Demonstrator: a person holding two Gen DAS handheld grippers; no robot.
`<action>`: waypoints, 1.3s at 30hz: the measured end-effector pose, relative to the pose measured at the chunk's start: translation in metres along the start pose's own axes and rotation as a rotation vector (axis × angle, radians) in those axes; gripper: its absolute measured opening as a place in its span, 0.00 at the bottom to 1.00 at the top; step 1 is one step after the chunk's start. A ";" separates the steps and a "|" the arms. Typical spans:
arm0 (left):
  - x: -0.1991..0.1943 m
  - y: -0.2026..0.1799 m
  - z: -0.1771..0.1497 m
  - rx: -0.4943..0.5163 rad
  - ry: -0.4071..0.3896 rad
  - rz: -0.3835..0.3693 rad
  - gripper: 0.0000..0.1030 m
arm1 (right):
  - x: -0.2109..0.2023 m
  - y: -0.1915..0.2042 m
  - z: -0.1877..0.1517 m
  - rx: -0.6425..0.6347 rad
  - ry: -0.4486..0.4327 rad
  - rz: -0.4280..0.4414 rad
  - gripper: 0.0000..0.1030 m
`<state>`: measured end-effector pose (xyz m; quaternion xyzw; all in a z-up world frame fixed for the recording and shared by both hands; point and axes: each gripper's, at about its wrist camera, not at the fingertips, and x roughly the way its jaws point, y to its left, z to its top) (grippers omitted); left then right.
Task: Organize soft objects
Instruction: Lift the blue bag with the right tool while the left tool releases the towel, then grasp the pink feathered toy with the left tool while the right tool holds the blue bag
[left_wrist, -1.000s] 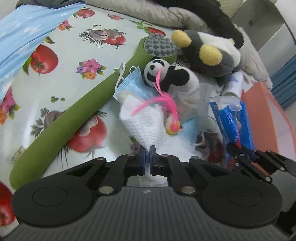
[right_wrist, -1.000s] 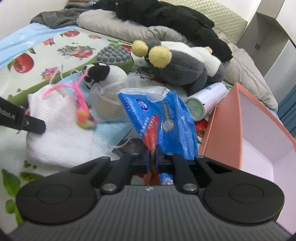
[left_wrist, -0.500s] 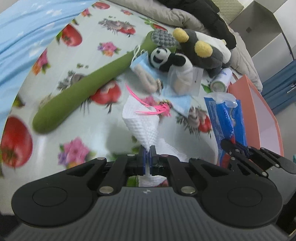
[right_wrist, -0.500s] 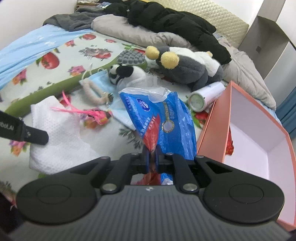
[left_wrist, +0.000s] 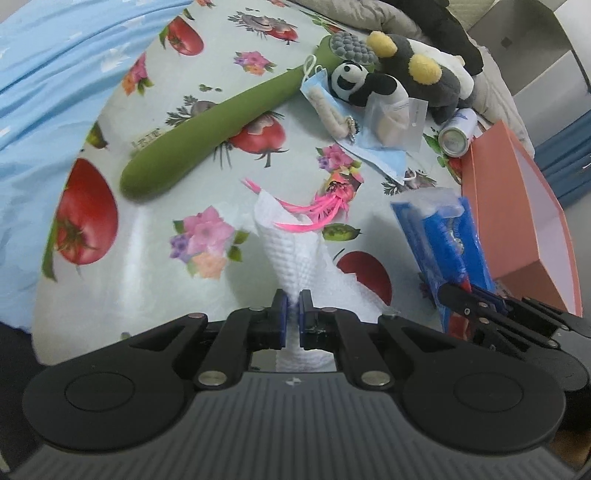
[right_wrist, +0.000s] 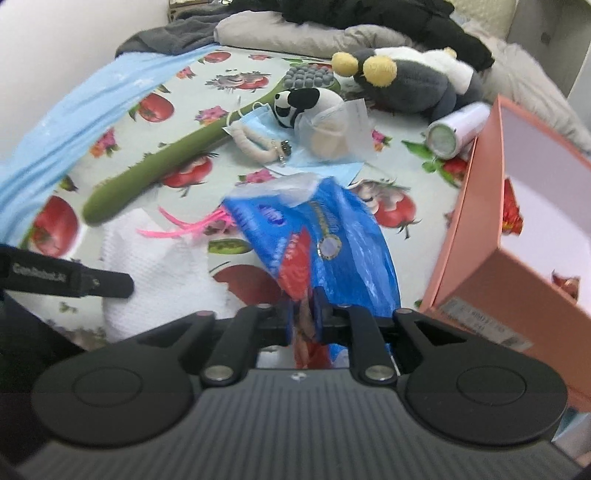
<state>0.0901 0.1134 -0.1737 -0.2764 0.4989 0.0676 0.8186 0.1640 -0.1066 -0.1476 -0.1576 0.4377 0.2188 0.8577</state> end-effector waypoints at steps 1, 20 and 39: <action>-0.002 0.001 -0.001 -0.001 0.002 0.003 0.17 | -0.002 -0.002 0.000 0.016 0.003 0.019 0.30; -0.002 -0.036 0.034 0.242 -0.122 0.024 0.59 | -0.012 -0.039 -0.006 0.018 -0.098 0.102 0.49; 0.099 -0.055 0.078 0.279 -0.031 0.026 0.47 | 0.050 -0.038 0.001 -0.093 0.023 0.210 0.23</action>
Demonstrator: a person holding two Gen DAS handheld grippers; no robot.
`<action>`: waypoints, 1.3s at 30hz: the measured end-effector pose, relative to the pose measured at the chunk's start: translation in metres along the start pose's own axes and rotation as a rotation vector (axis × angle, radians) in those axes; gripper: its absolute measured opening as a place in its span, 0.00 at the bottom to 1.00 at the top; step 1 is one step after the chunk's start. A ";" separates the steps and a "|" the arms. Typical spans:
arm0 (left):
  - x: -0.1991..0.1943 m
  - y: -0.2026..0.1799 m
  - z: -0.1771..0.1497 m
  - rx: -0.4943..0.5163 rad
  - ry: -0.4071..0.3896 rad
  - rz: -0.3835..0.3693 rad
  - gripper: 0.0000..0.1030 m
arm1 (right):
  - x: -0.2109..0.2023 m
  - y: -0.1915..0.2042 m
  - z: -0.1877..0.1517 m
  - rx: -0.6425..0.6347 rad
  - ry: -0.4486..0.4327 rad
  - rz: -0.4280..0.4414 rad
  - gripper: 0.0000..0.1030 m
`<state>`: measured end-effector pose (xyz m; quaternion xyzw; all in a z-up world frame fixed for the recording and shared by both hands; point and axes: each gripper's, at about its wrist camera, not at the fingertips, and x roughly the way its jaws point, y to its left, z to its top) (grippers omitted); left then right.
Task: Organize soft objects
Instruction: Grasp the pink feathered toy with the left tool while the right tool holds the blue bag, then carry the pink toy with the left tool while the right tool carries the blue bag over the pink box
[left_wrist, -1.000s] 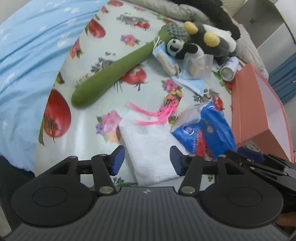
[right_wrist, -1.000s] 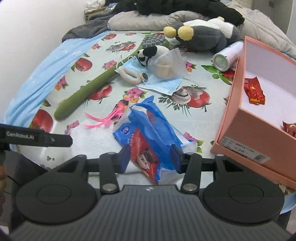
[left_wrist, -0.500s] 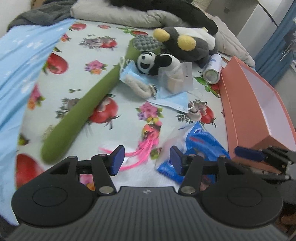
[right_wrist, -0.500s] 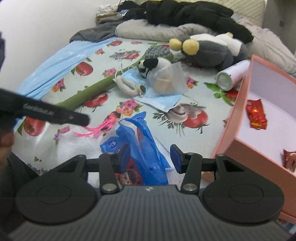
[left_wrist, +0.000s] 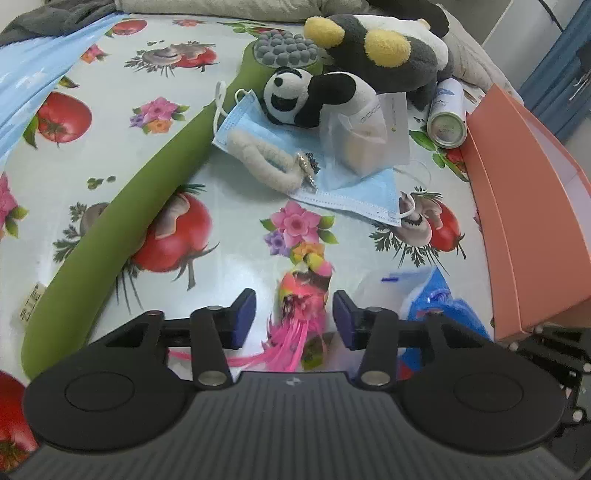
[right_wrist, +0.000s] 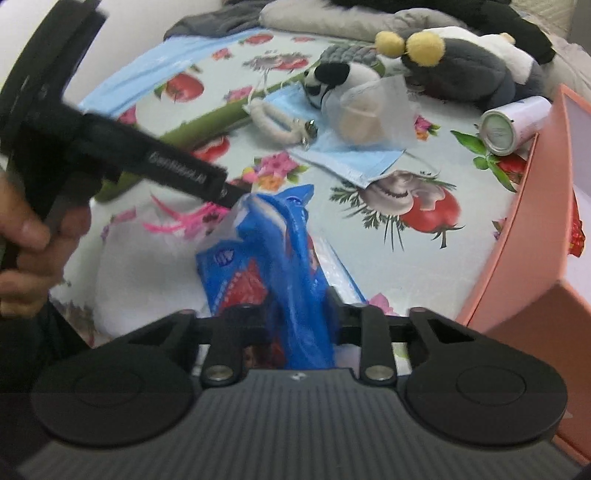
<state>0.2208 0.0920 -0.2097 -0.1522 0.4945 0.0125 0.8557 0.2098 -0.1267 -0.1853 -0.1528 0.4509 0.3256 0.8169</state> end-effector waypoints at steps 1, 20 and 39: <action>0.001 -0.001 0.001 0.005 -0.002 0.002 0.39 | 0.002 0.002 -0.001 -0.013 0.007 -0.002 0.22; -0.100 -0.009 0.026 -0.101 -0.232 -0.022 0.31 | 0.008 0.006 -0.005 -0.004 0.000 -0.043 0.15; -0.157 -0.024 0.003 -0.112 -0.263 -0.051 0.31 | -0.035 0.004 0.012 0.086 -0.125 -0.105 0.08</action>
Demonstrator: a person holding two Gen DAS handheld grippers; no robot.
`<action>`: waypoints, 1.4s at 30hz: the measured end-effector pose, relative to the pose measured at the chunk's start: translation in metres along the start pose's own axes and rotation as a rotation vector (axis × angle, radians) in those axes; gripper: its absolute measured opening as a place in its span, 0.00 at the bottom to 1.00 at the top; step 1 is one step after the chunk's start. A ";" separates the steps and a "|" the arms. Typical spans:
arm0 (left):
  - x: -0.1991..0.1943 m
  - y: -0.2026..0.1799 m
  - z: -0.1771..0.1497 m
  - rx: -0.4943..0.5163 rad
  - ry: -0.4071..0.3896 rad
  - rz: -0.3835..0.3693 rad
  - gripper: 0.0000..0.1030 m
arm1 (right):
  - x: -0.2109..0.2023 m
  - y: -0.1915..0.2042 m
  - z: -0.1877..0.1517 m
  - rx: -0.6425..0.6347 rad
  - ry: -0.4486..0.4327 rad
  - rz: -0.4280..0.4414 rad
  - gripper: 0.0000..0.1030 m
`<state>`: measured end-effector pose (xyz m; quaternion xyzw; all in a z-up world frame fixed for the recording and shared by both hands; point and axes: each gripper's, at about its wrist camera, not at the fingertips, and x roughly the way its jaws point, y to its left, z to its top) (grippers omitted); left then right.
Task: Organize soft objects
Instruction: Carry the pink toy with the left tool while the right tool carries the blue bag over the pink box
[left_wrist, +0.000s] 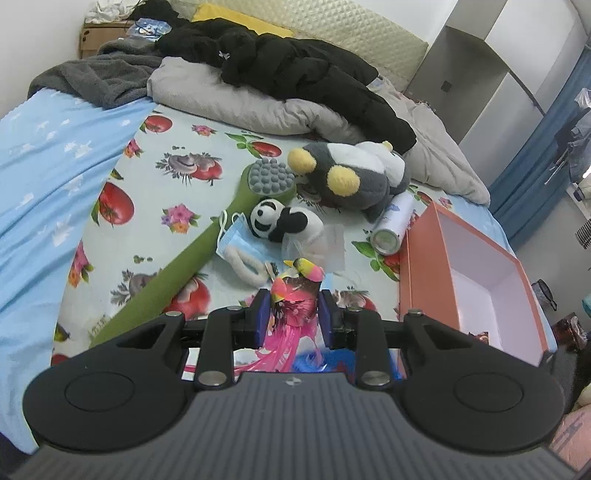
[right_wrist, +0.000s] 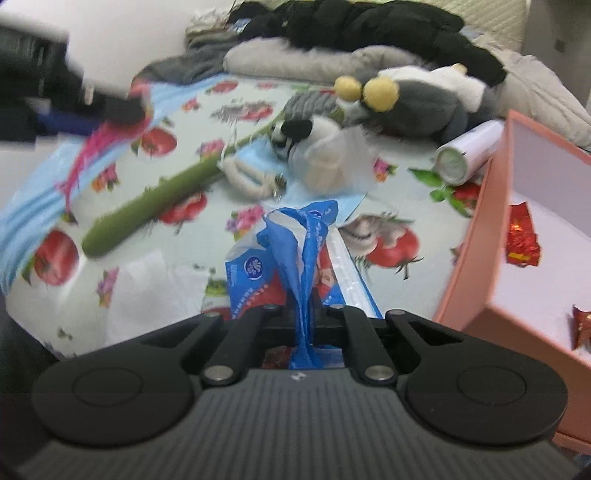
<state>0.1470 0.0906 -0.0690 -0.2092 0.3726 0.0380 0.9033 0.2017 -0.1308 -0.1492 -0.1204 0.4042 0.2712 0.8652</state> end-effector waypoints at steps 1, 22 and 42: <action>-0.002 -0.001 -0.002 -0.002 0.002 0.003 0.31 | -0.006 -0.002 0.003 0.013 -0.011 -0.001 0.08; -0.056 -0.025 -0.021 -0.007 -0.044 -0.034 0.32 | -0.126 -0.006 0.028 0.159 -0.238 -0.018 0.08; -0.069 -0.107 -0.024 0.098 -0.050 -0.158 0.32 | -0.193 -0.037 0.008 0.237 -0.322 -0.118 0.08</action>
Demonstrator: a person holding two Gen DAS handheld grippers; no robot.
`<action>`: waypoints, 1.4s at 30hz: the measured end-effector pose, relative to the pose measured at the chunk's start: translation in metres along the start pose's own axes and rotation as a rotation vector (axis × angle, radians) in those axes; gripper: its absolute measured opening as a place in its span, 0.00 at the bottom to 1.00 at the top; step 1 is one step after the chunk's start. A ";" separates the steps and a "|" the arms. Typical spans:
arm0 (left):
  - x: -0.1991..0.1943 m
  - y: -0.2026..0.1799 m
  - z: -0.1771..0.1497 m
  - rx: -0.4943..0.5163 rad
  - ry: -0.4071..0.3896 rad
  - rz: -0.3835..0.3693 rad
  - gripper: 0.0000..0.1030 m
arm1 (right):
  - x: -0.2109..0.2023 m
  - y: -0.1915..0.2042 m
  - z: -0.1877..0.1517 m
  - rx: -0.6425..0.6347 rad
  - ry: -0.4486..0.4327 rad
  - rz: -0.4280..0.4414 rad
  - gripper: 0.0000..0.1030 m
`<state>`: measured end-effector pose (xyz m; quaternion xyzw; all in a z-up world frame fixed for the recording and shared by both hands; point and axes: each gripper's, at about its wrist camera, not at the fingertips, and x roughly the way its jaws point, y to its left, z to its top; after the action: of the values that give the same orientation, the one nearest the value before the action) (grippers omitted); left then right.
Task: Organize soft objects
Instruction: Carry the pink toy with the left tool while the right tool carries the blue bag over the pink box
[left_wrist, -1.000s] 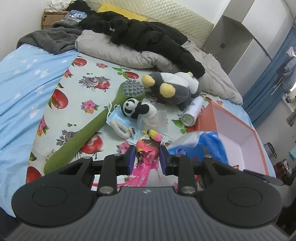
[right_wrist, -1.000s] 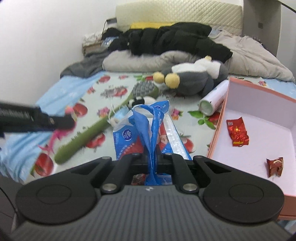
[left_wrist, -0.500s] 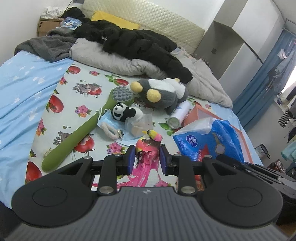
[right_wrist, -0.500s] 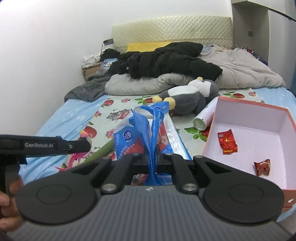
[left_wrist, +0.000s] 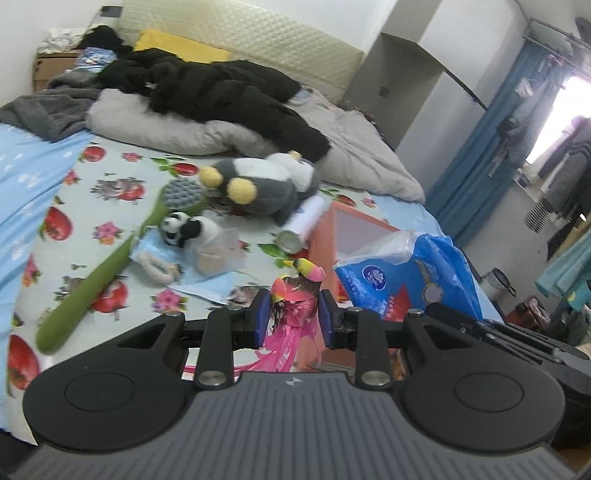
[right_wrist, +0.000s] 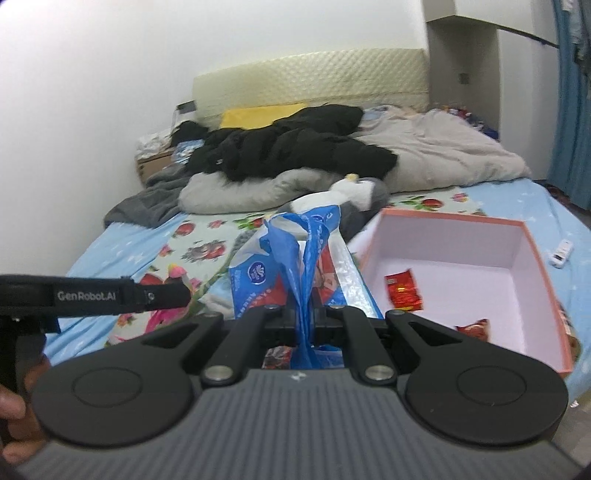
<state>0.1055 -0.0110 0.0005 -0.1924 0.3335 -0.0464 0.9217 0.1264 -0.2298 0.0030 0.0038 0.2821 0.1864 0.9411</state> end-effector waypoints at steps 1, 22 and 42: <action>0.004 -0.006 -0.001 0.009 0.006 -0.011 0.32 | -0.003 -0.005 0.000 0.009 -0.004 -0.011 0.08; 0.146 -0.090 0.018 0.154 0.203 -0.149 0.32 | 0.023 -0.106 -0.010 0.166 -0.003 -0.176 0.08; 0.298 -0.117 0.024 0.204 0.375 -0.119 0.32 | 0.137 -0.190 -0.017 0.227 0.146 -0.231 0.08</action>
<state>0.3560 -0.1744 -0.1153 -0.1056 0.4807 -0.1694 0.8539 0.2894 -0.3593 -0.1053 0.0639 0.3676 0.0438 0.9268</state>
